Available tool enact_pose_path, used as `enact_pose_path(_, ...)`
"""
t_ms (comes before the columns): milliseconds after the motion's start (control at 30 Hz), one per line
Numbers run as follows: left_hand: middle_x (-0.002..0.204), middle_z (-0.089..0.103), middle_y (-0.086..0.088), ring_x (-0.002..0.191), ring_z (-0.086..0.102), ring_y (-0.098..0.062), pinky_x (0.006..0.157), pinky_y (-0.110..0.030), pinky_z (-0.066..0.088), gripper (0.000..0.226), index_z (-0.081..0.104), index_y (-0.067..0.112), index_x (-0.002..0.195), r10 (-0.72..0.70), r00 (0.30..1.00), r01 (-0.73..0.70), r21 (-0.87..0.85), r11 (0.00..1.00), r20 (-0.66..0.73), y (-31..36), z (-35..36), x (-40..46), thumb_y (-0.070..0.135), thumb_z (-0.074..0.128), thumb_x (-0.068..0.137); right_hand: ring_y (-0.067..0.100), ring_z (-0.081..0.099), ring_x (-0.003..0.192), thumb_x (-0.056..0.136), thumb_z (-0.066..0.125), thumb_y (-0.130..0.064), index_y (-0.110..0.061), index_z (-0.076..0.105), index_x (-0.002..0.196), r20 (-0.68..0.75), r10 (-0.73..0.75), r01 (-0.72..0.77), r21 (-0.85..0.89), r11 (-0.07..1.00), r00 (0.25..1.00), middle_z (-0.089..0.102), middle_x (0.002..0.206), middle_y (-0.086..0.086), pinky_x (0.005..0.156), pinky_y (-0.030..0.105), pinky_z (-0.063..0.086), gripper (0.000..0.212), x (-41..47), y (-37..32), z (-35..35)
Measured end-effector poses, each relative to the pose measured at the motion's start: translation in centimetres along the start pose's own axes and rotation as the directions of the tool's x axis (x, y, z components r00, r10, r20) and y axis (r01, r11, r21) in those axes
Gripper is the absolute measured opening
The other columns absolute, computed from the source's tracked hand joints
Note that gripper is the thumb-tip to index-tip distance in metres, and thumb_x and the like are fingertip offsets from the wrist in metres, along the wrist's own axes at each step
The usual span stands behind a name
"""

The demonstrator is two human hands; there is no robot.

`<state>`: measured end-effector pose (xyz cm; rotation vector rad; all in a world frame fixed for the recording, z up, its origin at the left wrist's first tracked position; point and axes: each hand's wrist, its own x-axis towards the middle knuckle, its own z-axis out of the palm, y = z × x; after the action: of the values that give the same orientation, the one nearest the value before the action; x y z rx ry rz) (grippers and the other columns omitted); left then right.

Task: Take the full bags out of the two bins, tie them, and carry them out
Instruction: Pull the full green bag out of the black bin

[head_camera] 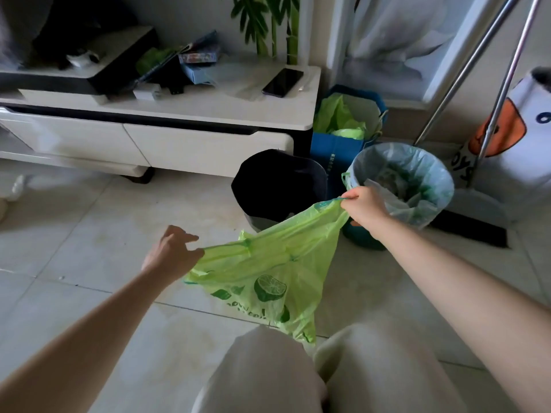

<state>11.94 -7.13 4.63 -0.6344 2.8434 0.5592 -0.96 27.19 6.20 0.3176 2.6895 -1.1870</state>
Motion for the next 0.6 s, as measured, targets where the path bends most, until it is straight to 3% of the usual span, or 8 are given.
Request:
enact_pose_path(100, 0.132, 0.057, -0.006, 0.101, 0.058, -0.023, 0.075, -0.027, 0.043, 0.063, 0.051, 0.021, 0.134, 0.029, 0.989, -0.018, -0.076, 0.997, 0.145, 1.8, 1.5, 1.6, 0.037, 0.073, 0.077, 0.028, 0.061, 0.097, 0.079, 0.062, -0.022, -0.007, 0.047, 0.13, 0.147, 0.168, -0.179, 0.061, 0.982, 0.975, 0.058, 0.114, 0.018, 0.083, 0.05, 0.056, 0.055, -1.0, 0.1, -0.1)
enact_pose_path(167, 0.13, 0.059, -0.004, 0.091, 0.055, -0.018, 0.071, -0.025, 0.041, 0.07, 0.048, 0.021, 0.136, 0.067, 0.978, -0.054, -0.071, 0.996, 0.199, 3.2, 2.7, 1.9, 0.041, 0.075, 0.075, 0.028, 0.06, 0.101, 0.08, 0.066, -0.029, -0.011, 0.042, 0.127, 0.239, 0.244, -0.27, 0.085, 0.959, 0.94, 0.055, 0.113, 0.008, 0.084, 0.048, 0.056, 0.055, -1.8, 0.4, -0.1)
enact_pose_path(267, 0.123, 0.063, -0.001, 0.093, 0.055, -0.017, 0.074, -0.029, 0.044, 0.078, 0.044, 0.025, 0.137, 0.13, 0.967, -0.134, 0.003, 0.991, 0.219, 5.0, 4.5, 2.6, 0.052, 0.075, 0.071, 0.029, 0.065, 0.091, 0.082, 0.067, -0.026, -0.008, 0.047, 0.104, 0.328, 0.301, -0.352, 0.106, 0.93, 0.895, 0.058, 0.102, 0.005, 0.073, 0.046, 0.06, 0.035, -2.5, 1.7, 0.2)
enact_pose_path(367, 0.124, 0.061, 0.0, 0.107, 0.057, -0.022, 0.083, -0.037, 0.05, 0.086, 0.041, 0.028, 0.139, 0.126, 0.947, -0.194, 0.213, 0.958, 0.295, 5.8, 5.6, 3.6, 0.058, 0.075, 0.066, 0.025, 0.07, 0.069, 0.085, 0.061, -0.004, -0.006, 0.051, 0.094, 0.346, 0.293, -0.383, 0.229, 0.895, 0.891, 0.067, 0.086, 0.013, 0.058, 0.037, 0.061, 0.013, -2.6, 2.8, 0.4)
enact_pose_path(433, 0.118, 0.062, 0.001, 0.106, 0.058, -0.023, 0.084, -0.037, 0.051, 0.072, 0.052, 0.029, 0.128, 0.089, 0.928, -0.218, 0.337, 0.916, 0.361, 5.9, 5.8, 4.0, 0.055, 0.077, 0.065, 0.024, 0.069, 0.068, 0.083, 0.06, 0.003, -0.004, 0.054, 0.09, 0.293, 0.264, -0.347, 0.284, 0.894, 0.919, 0.067, 0.086, 0.016, 0.05, 0.032, 0.058, 0.011, -2.0, 3.2, 0.3)
enact_pose_path(533, 0.081, 0.061, 0.002, 0.085, 0.061, -0.021, 0.076, -0.032, 0.052, 0.038, 0.071, 0.015, 0.097, 0.082, 0.893, -0.264, 0.368, 0.891, 0.442, 5.8, 5.4, 4.3, 0.041, 0.077, 0.07, 0.03, 0.07, 0.08, 0.078, 0.062, -0.002, -0.005, 0.06, 0.083, 0.192, 0.234, -0.284, 0.299, 0.911, 0.953, 0.069, 0.093, 0.019, 0.069, 0.047, 0.061, 0.007, -0.8, 3.8, -0.2)
enact_pose_path(600, 0.065, 0.057, -0.002, 0.07, 0.057, -0.021, 0.061, -0.024, 0.047, 0.021, 0.069, 0.006, 0.078, 0.095, 0.902, -0.227, 0.275, 0.934, 0.421, 5.7, 4.6, 4.4, 0.027, 0.07, 0.076, 0.028, 0.068, 0.08, 0.077, 0.063, -0.005, -0.01, 0.061, 0.082, 0.141, 0.202, -0.234, 0.262, 0.936, 0.969, 0.068, 0.087, 0.014, 0.075, 0.05, 0.059, 0.007, -0.2, 3.8, -0.8)
